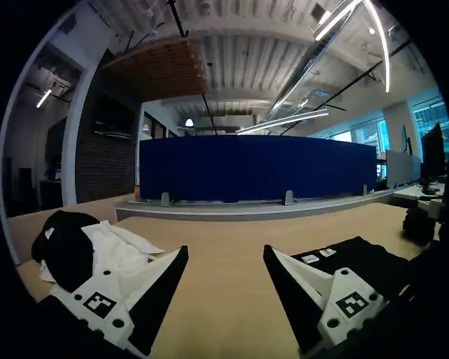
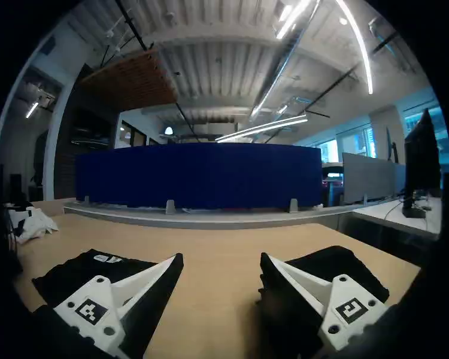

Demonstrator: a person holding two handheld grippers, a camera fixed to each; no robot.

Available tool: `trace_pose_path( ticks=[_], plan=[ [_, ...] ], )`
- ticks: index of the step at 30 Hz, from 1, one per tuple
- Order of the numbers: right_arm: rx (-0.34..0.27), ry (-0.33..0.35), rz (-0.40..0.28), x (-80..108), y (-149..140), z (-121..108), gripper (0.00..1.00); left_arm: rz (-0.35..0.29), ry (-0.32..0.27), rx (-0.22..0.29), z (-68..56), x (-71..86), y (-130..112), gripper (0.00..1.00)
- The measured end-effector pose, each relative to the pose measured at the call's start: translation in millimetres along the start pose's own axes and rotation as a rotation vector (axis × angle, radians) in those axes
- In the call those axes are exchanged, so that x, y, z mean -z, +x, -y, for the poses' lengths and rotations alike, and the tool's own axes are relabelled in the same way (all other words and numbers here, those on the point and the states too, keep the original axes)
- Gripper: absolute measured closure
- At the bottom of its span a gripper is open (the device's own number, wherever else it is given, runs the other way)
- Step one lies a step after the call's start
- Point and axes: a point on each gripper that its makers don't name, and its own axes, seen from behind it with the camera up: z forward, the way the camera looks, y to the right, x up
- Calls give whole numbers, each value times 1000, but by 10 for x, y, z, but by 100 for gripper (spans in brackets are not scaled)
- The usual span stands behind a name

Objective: Fold towel

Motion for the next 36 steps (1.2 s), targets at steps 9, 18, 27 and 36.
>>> trace_pose_path(
  ticks=[9, 18, 27, 36],
  plan=[
    [-3, 5, 21, -16, 38, 2, 0, 3, -5, 3, -39, -5, -6, 7],
    [0, -11, -8, 48, 570, -57, 0, -21, -13, -12, -96, 14, 467, 7],
    [37, -24, -8, 153, 1193, -129, 0, -28, 1, 4, -53, 84, 1215, 7],
    [23, -17, -23, 187, 1853, -67, 0, -23, 9, 3, -73, 160, 1832, 7]
  ],
)
